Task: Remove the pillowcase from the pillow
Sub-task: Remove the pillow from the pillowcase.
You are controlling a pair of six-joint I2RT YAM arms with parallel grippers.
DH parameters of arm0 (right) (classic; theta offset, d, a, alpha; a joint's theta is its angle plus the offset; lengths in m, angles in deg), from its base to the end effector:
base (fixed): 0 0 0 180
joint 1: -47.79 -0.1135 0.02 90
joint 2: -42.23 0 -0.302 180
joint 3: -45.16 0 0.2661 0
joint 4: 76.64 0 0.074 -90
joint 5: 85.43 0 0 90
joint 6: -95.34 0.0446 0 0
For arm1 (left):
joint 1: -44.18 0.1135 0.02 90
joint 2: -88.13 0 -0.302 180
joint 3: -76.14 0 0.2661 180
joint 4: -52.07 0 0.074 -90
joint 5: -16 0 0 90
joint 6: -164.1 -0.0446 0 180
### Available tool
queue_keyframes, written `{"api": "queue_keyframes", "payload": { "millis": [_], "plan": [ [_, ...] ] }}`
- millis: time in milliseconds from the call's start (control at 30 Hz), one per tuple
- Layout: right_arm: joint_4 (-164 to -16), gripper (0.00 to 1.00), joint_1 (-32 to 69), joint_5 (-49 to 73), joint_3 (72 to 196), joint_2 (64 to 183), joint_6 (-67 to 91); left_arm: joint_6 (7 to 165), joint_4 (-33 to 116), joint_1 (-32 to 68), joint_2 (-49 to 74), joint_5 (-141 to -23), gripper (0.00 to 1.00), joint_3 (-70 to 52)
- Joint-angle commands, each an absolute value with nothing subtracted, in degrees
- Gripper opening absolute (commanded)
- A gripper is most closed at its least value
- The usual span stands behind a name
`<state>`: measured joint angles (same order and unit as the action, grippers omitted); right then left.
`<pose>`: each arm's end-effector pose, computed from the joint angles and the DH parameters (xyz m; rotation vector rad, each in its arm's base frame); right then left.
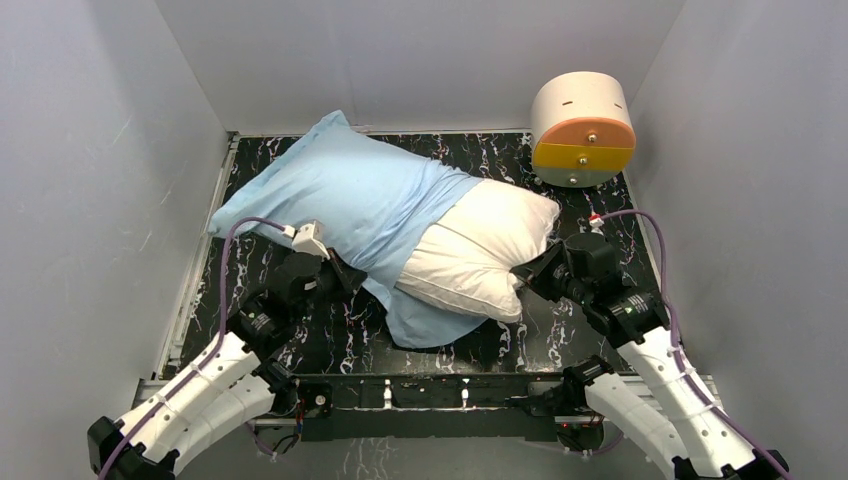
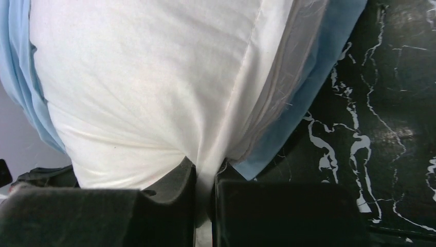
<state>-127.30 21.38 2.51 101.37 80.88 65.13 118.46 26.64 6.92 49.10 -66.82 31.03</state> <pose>0.1236 0.0596 0.3176 0.6724 2.1659 0.8098 0.1320 -0.0934 0.2927 -0.2121 1.9860 -0.8294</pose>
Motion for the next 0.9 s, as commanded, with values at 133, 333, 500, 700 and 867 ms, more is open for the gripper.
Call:
{"api": "queue_keyframes", "payload": {
  "millis": [133, 333, 500, 700, 867],
  "plan": [
    [-133.69, 0.0, 22.62, -17.17, 104.33, 80.96, 57.25, 109.77, 16.75, 8.05, 41.44, -53.43, 0.07, 22.64],
    [-133.77, 0.01, 22.65, -13.7, 102.4, 82.69, 57.61, 107.29, 16.11, 8.05, 42.31, -55.87, 0.76, 18.41],
    [-132.01, 0.06, 22.64, -13.71, 101.62, 81.65, 59.01, 100.75, 16.0, 8.06, 42.17, -58.23, 0.94, 14.82],
    [-129.81, 0.07, 22.65, -13.19, 101.36, 81.79, 61.6, 95.67, 18.21, 8.05, 29.42, -71.17, 0.98, 10.78],
    [-128.95, 0.07, 22.58, -12.65, 101.09, 83.08, 61.94, 96.11, 19.95, 8.05, 22.64, -68.59, 0.67, 8.93]
  ]
}}
